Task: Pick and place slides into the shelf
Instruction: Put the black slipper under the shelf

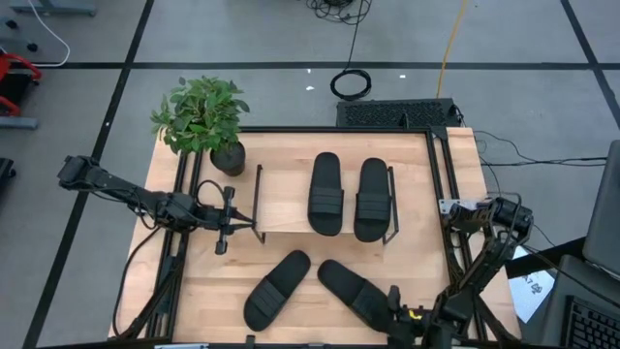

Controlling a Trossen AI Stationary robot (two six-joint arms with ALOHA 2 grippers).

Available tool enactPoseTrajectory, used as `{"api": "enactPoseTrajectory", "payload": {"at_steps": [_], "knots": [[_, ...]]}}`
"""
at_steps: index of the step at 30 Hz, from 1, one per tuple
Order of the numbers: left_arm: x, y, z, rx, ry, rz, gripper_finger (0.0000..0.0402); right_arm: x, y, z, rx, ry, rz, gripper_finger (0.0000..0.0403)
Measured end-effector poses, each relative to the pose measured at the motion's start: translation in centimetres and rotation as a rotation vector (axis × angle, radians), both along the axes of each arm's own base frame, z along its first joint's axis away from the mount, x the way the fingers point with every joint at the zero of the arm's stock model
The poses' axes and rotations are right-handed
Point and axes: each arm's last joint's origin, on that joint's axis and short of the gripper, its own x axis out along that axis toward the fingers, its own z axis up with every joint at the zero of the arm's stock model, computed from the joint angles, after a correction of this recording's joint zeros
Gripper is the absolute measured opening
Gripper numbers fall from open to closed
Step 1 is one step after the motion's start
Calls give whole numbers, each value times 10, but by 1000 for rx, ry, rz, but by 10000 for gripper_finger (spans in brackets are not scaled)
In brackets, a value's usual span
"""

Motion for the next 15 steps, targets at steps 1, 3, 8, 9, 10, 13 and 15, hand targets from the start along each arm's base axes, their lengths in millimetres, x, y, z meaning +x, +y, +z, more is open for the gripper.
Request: {"api": "enactPoseTrajectory", "payload": {"at_steps": [1,3,8,9,10,13,15], "knots": [[0,0,0,3,0,0,31,0,-1,0,-3,3,-4,270],[0,0,0,4,3,0,31,0,0,0,3,-2,-6,270],[0,0,-1,-7,16,0,31,2,6,10,-10,11,4,270],[0,0,-2,-12,19,1,31,0,7,11,-19,37,13,270],[0,0,-2,-13,19,1,31,-1,7,13,-26,60,10,270],[0,0,-2,-15,19,1,31,-4,7,15,4,109,-20,270],[0,0,-1,-16,17,1,31,-5,6,14,20,134,-34,270]]}}
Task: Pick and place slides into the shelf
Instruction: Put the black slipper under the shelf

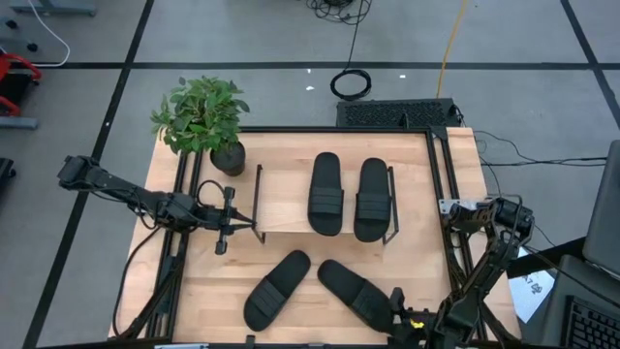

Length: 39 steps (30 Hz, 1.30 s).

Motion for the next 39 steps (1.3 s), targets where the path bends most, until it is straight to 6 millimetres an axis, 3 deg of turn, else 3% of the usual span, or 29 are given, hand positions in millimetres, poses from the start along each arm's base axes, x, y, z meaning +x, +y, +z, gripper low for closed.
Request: {"api": "enactPoseTrajectory", "payload": {"at_steps": [8,16,23,28,33,39], "knots": [[0,0,0,1,-2,0,31,2,-6,-3,-32,34,-15,270],[0,0,0,2,1,0,31,9,-29,-21,-107,31,-77,270],[0,0,-1,4,13,0,31,21,-45,-25,-216,-38,-143,259],[0,0,-1,3,14,0,31,33,-49,-24,-126,-41,-199,183],[0,0,-1,-18,18,2,31,36,-48,-23,-67,-47,-208,33],[0,0,-2,-22,24,2,31,29,-40,-21,-31,-114,-228,8]]}}
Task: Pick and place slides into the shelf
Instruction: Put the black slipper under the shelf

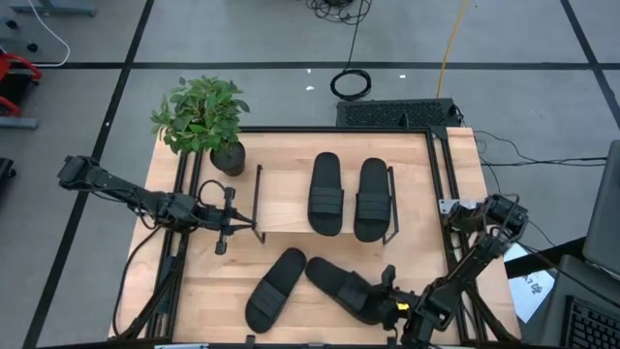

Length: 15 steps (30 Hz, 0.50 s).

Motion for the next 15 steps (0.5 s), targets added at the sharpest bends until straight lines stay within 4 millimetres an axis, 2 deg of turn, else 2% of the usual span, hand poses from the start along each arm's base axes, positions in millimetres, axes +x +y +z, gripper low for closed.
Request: {"api": "enactPoseTrajectory", "payload": {"at_steps": [9,15], "knots": [[0,0,-1,11,14,0,31,-10,23,21,-12,-130,7,3],[0,0,-1,33,10,-2,31,-3,12,24,-61,-104,-65,3]]}}
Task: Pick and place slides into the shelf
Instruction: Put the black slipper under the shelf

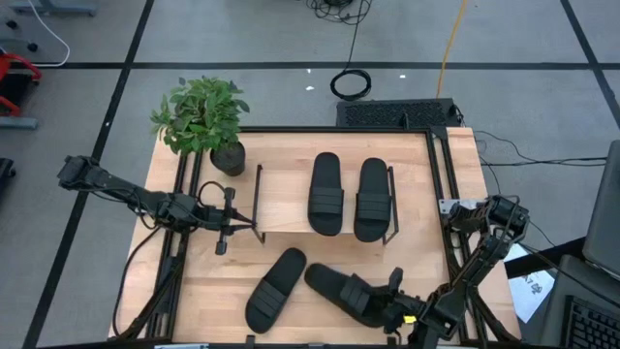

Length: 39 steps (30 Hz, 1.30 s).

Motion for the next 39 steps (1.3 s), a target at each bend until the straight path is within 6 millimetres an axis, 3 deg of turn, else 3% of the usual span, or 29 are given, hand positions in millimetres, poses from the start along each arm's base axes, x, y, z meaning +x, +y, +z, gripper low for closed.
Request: {"api": "enactPoseTrajectory", "payload": {"at_steps": [12,18,22,28,39], "knots": [[0,0,0,3,3,0,31,8,-41,-3,21,112,-244,2],[0,0,0,3,3,0,31,26,-63,-6,37,179,-352,2],[0,0,0,2,2,0,31,38,-73,-18,67,262,-414,2],[0,0,0,2,2,0,31,39,-72,-35,65,323,-437,13],[0,0,0,2,2,0,31,36,-47,-31,168,350,-350,22]]}}
